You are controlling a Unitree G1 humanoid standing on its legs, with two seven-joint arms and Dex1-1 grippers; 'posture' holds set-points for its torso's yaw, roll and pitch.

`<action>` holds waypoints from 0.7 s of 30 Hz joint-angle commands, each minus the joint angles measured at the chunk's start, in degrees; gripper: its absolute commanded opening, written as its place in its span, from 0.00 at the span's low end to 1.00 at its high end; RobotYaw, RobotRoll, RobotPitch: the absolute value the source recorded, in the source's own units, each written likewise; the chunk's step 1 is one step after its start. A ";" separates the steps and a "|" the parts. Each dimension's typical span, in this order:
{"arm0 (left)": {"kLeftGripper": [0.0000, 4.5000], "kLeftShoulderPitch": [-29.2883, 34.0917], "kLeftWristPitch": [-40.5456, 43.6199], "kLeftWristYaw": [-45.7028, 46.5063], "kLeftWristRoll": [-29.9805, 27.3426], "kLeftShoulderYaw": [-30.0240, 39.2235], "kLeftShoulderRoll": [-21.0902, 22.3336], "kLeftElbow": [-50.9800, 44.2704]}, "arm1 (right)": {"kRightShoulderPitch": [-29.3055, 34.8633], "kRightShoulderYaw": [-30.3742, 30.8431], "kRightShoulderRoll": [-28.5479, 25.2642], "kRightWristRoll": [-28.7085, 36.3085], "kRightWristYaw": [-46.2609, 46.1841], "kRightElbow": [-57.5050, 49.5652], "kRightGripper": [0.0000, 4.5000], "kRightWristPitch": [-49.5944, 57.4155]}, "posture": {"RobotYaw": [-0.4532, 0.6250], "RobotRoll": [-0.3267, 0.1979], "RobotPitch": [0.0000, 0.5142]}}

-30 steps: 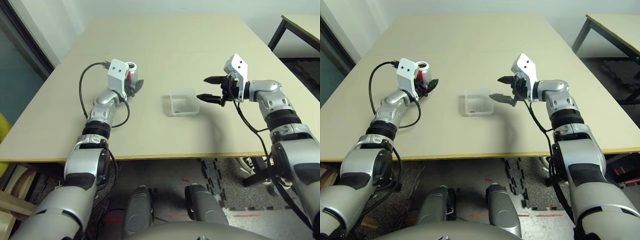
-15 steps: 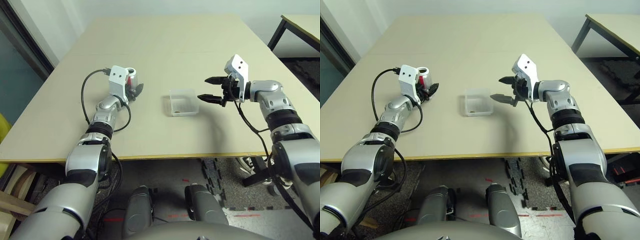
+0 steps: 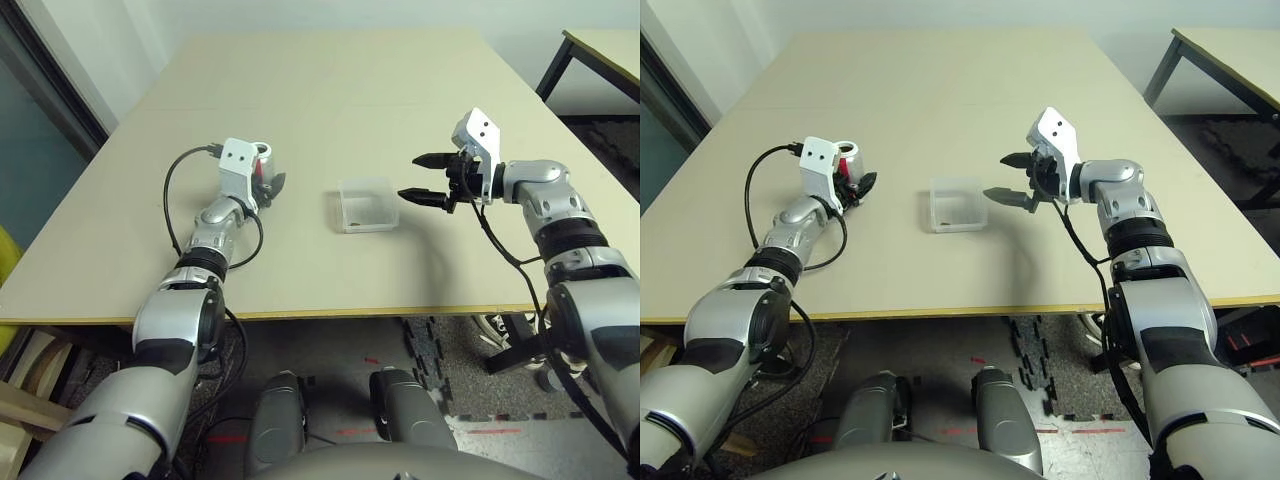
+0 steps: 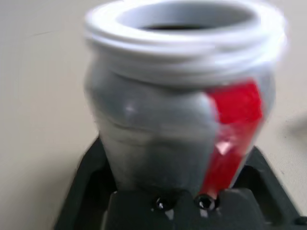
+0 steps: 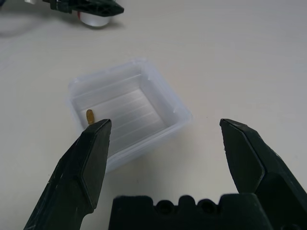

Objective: Pour the medicine from the bottle into the box.

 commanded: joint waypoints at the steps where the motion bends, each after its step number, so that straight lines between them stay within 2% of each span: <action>1: 0.99 0.36 0.05 0.69 -0.10 0.43 -0.19 1.36 | -0.28 0.13 -0.25 -0.21 0.38 -0.99 1.00 0.46 | 0.25 0.62 0.10; 13: 0.99 2.11 -1.52 -1.27 -0.64 0.74 0.46 -0.78 | -0.01 0.20 0.32 -0.25 0.29 -0.90 1.00 0.41 | 0.25 0.62 0.11; 21: 0.99 4.90 -1.52 -3.60 -2.01 1.50 1.82 -6.23 | 0.05 -0.21 1.03 0.14 -0.13 -0.45 1.00 0.34 | 0.27 0.62 0.14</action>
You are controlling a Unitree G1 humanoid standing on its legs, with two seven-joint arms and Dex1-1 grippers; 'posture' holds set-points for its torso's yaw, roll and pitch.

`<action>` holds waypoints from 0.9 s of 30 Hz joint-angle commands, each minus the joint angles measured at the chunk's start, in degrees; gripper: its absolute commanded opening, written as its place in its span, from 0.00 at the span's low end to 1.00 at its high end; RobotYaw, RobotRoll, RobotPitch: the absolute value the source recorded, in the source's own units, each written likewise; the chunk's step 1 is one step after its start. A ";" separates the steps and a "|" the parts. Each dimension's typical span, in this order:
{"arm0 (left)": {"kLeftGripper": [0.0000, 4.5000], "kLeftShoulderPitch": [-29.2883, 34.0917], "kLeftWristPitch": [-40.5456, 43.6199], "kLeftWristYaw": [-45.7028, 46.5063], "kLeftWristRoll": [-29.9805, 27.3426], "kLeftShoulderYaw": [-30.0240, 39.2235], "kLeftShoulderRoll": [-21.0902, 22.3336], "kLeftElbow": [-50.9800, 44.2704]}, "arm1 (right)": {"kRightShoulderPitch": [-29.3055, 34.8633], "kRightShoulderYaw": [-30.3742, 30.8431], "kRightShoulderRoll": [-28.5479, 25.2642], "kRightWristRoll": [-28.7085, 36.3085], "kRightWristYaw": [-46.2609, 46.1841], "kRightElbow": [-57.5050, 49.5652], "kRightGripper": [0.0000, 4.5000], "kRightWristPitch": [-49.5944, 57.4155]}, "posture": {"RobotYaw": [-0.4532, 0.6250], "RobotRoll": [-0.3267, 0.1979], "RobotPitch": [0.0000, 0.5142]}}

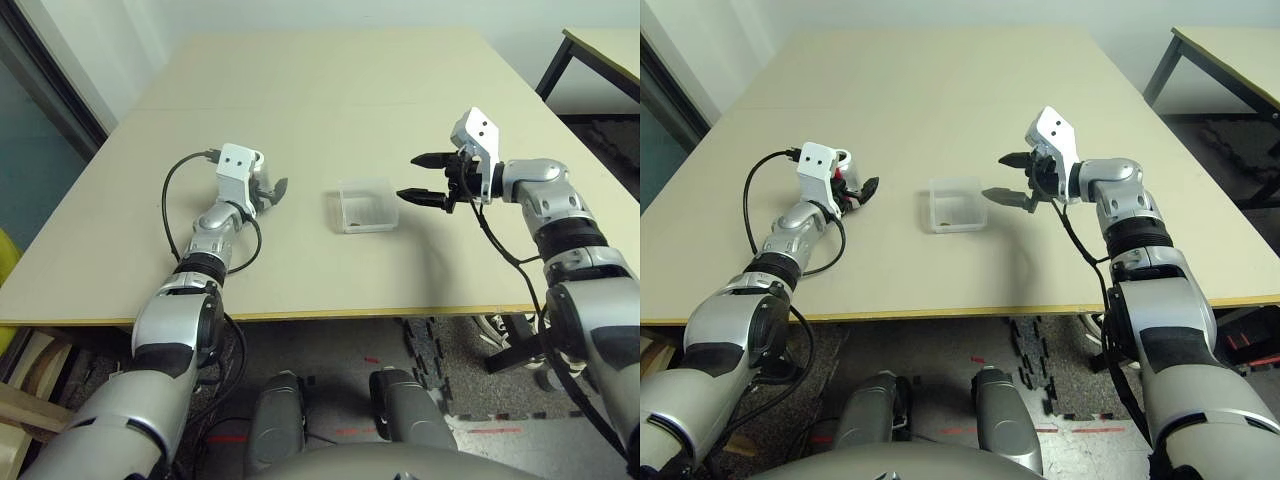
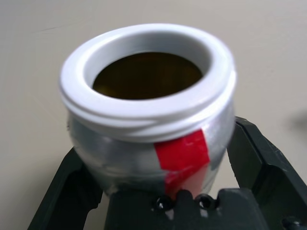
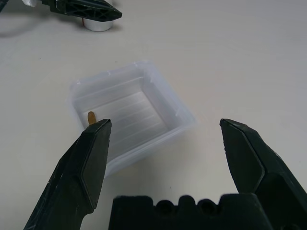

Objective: Pour the medicine from the bottle into the box.

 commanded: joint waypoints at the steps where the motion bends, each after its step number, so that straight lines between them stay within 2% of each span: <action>1: 0.99 1.95 0.02 -1.37 -1.44 0.49 0.96 -4.05 | 0.14 -0.44 0.55 0.37 -0.27 0.05 1.00 0.23 | 0.27 0.62 0.14; 7: 0.99 10.07 3.16 -4.69 -3.77 0.10 1.70 -18.48 | 0.64 -1.30 0.60 1.07 -0.59 0.91 1.00 0.45 | 0.28 0.62 0.16; 15: 0.99 25.07 15.18 -6.46 -7.64 -0.55 2.50 -43.52 | 0.44 -2.31 0.20 1.42 -0.41 2.71 1.00 0.26 | 0.29 0.62 0.19; 23: 0.99 33.49 21.62 -6.43 -10.73 1.18 5.03 -57.69 | 0.93 -3.30 -1.35 2.24 0.31 3.80 1.00 0.70 | 0.30 0.62 0.20; 27: 0.99 35.87 24.95 -6.00 -13.12 3.46 7.09 -62.46 | 0.80 -6.41 -2.43 3.86 -2.90 4.99 1.00 2.30 | 0.31 0.62 0.20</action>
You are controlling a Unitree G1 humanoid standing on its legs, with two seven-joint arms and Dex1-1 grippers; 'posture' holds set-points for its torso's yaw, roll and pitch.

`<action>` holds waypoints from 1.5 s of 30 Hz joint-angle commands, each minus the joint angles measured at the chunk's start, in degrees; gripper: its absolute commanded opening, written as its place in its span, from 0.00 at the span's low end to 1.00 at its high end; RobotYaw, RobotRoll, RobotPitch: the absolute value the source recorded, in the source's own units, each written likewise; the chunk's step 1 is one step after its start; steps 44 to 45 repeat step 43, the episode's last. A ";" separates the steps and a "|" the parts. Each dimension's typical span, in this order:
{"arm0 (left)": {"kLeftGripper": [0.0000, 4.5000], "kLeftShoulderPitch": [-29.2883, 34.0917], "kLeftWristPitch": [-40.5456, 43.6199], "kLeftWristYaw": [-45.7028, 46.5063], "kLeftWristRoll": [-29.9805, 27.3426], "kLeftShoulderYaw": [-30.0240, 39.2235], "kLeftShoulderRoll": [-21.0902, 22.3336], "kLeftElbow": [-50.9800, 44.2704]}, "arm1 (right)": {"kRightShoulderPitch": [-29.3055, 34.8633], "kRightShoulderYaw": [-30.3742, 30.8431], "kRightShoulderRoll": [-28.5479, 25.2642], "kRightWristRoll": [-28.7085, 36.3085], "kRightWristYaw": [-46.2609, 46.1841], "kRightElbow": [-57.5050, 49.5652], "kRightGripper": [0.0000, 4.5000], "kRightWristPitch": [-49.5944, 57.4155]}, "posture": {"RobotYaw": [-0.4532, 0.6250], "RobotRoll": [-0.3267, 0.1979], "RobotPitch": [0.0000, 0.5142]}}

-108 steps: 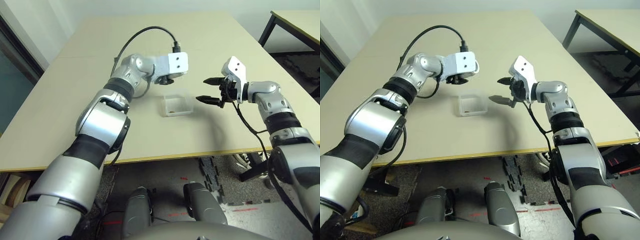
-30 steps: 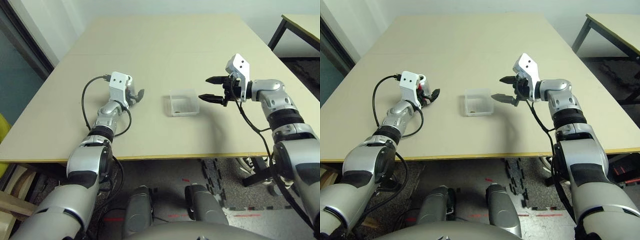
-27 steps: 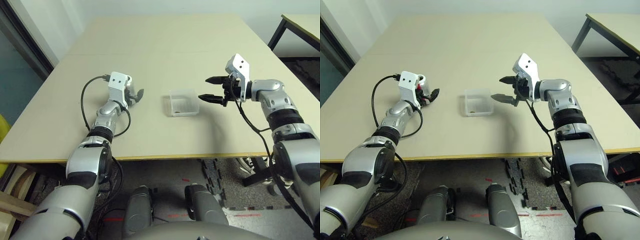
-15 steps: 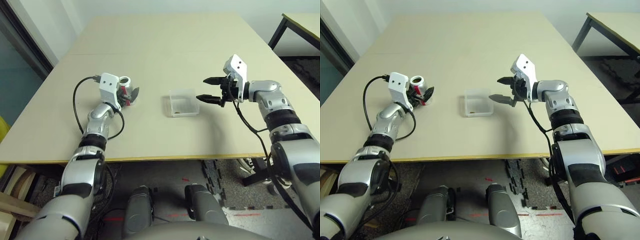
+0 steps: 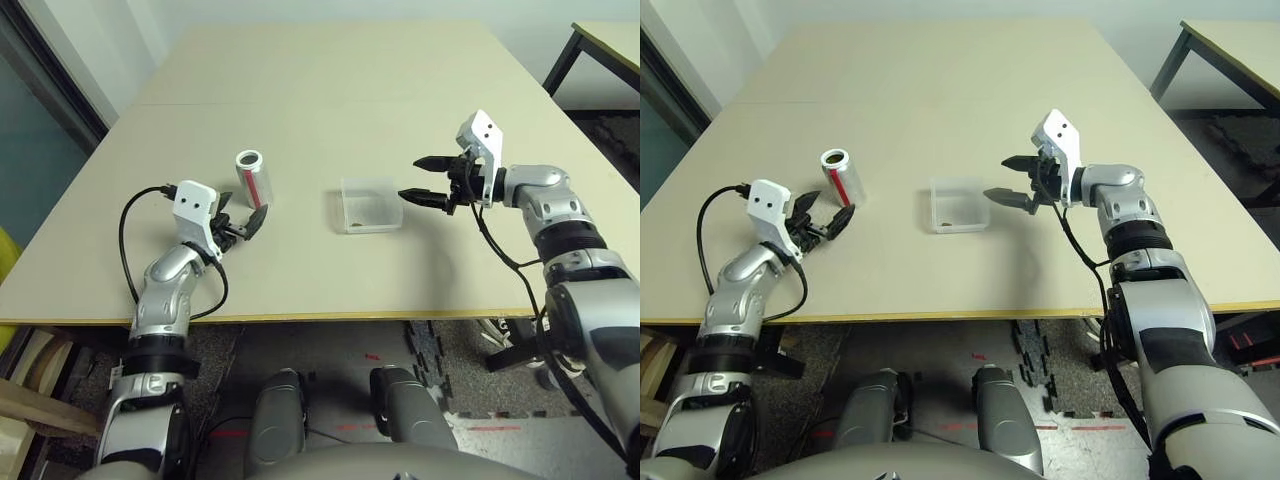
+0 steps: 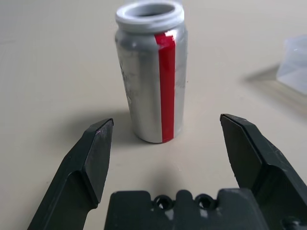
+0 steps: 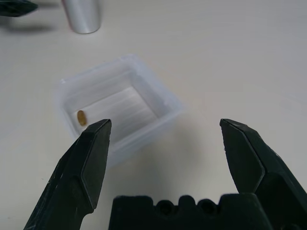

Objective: Pour the medicine from the bottle into the box.

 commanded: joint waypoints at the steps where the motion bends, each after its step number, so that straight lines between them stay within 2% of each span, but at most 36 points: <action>1: 0.99 2.14 2.96 0.20 -2.42 2.82 2.41 -4.20 | 0.30 -3.75 -1.52 2.32 -3.55 1.42 1.00 1.94 | 0.31 0.62 0.21; 10: 0.99 3.45 6.01 1.65 -5.58 9.96 7.92 -5.22 | 2.86 -13.26 -3.67 7.87 -13.63 -0.06 1.00 3.95 | 0.33 0.62 0.21; 17: 0.99 -2.81 5.73 3.41 -5.08 12.07 11.15 4.37 | 5.78 -18.25 -6.29 8.46 -23.80 0.35 1.00 -0.94 | 0.33 0.62 0.20; 26: 0.99 -9.72 1.15 3.30 -2.83 11.35 13.42 15.26 | 8.26 -20.60 -9.41 7.91 -32.23 0.91 1.00 -3.31 | 0.30 0.62 0.17; 36: 0.99 -14.34 -1.61 3.02 -2.22 10.75 14.75 23.22 | 11.51 -21.05 -11.19 8.89 -32.00 0.14 1.00 -3.30 | 0.29 0.62 0.20; 45: 0.99 -15.76 -2.74 2.97 -2.08 10.69 15.79 27.11 | 12.66 -20.95 -10.84 9.41 -31.80 -0.80 1.00 -2.88 | 0.27 0.62 0.21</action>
